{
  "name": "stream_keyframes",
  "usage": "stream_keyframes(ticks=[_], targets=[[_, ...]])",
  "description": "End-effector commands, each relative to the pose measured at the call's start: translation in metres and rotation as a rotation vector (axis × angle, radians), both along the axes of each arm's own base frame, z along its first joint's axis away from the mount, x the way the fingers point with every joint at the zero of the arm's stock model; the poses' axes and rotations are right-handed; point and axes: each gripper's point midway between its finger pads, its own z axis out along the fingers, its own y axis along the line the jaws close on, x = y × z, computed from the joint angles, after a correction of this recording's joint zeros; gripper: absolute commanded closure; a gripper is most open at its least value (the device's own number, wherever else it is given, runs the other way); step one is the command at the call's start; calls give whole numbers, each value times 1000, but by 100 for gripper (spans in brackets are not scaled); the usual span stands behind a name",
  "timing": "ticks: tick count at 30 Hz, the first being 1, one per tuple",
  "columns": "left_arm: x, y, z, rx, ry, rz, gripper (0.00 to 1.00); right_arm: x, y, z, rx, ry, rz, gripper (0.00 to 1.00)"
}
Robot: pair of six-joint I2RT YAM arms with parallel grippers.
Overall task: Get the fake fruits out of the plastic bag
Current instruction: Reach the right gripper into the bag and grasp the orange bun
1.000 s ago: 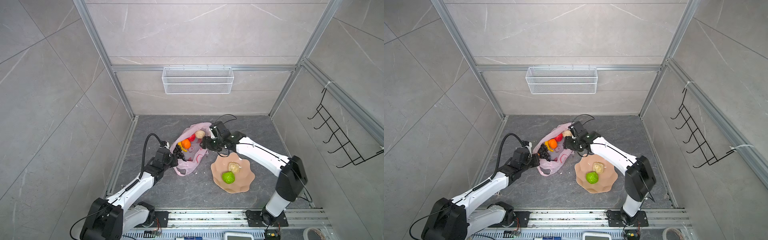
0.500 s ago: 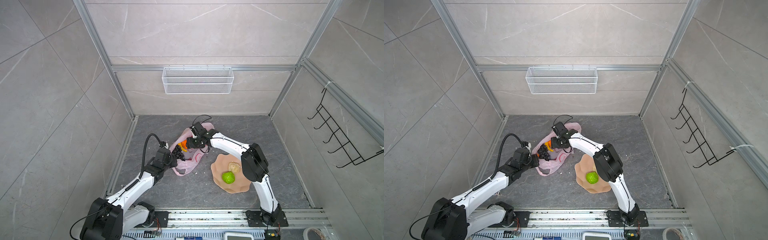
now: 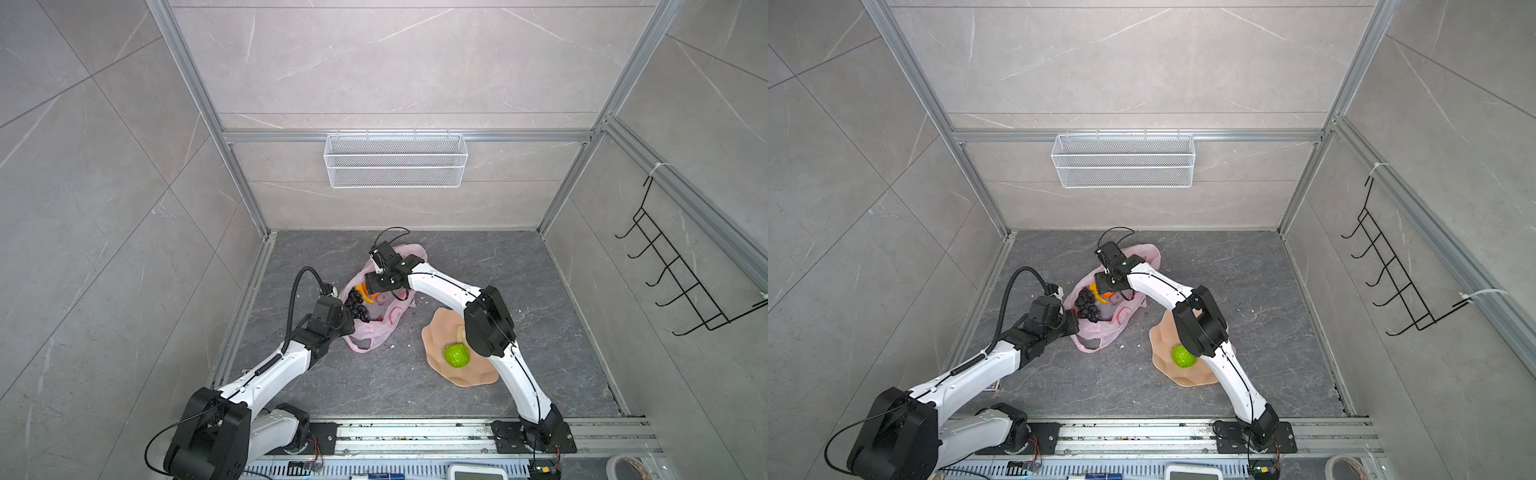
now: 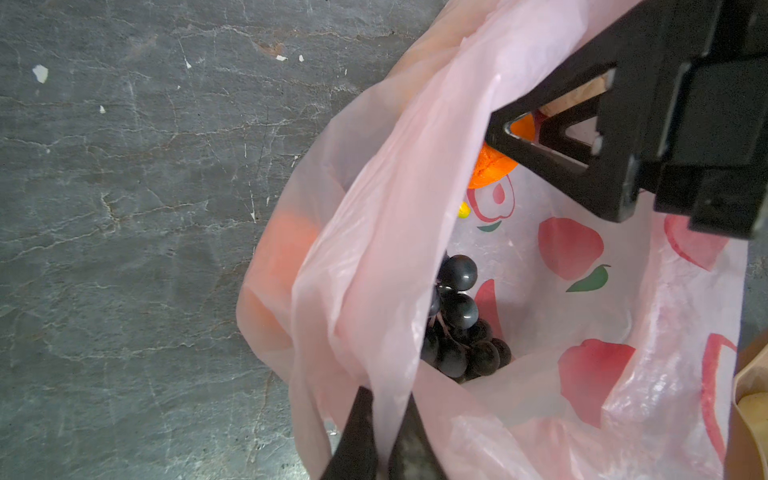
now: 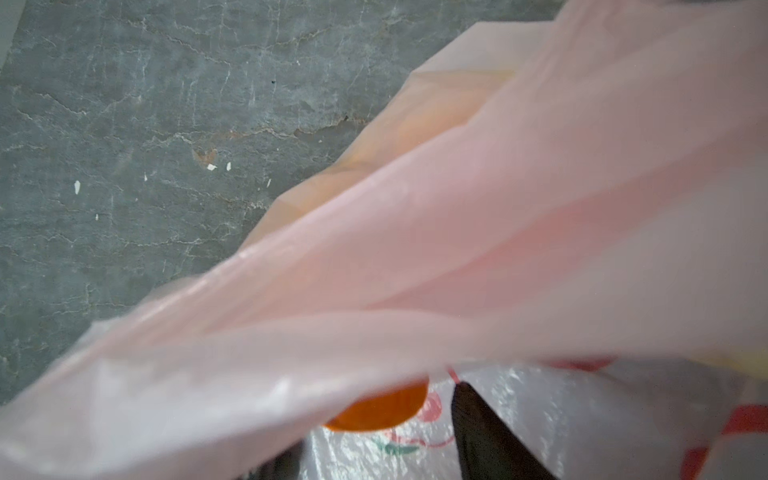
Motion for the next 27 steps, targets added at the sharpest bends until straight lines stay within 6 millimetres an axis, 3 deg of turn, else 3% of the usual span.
stream_keyframes(ticks=[1,9,13,24,25,27], targets=[[8,3,9,11,-43,6,92,1,4,-10,-48,-8,25,32],[7,8,5,22,-36,17,92,7,7,-12,-99,-18,19,35],[8,8,5,20,-38,18,92,5,5,-24,-131,-3,19,39],[7,9,5,19,-38,19,92,-1,4,-19,-152,-11,26,51],[7,9,4,21,-39,19,92,-1,5,-1,-133,-31,25,52],[6,10,3,23,-37,20,92,-4,6,10,-123,-42,29,53]])
